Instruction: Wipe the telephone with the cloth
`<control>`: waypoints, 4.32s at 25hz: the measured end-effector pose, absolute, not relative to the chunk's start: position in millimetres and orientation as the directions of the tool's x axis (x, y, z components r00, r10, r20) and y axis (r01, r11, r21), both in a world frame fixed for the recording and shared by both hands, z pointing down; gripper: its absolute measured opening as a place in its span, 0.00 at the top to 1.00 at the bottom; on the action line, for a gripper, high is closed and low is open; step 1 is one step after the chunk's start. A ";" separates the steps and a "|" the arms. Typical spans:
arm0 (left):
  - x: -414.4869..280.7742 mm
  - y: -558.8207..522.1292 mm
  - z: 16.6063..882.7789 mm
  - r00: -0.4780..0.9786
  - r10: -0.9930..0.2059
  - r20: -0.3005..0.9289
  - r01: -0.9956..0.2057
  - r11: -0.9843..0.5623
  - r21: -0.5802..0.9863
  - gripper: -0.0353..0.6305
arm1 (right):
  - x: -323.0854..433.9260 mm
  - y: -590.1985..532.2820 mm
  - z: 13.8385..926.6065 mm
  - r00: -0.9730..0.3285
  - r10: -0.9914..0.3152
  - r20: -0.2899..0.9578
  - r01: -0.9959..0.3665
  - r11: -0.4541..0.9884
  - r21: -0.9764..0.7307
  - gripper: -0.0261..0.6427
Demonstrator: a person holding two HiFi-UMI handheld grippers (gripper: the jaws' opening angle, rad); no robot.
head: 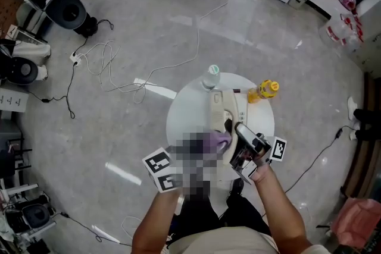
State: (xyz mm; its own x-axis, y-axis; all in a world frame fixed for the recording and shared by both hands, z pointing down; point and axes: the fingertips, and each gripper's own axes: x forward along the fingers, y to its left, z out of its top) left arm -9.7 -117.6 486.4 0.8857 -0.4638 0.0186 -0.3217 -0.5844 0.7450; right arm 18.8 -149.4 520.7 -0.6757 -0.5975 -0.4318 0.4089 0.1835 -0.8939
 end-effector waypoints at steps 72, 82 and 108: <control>-117.1 -157.9 516.9 0.621 -0.673 0.402 -0.783 -0.559 0.274 0.73 | 28.7 -93.5 585.2 -0.809 -0.370 0.458 -0.582 0.392 -0.712 0.69; -135.1 -139.4 573.6 0.584 -0.665 0.466 -0.812 -0.487 0.322 0.73 | 20.0 -120.1 623.0 -0.740 -0.436 0.512 -0.654 0.291 -0.698 0.69; -125.7 -100.8 671.2 0.596 -0.558 0.578 -0.803 -0.433 0.409 0.73 | 16.4 -130.9 699.8 -0.641 -0.422 0.642 -0.737 0.105 -0.667 0.69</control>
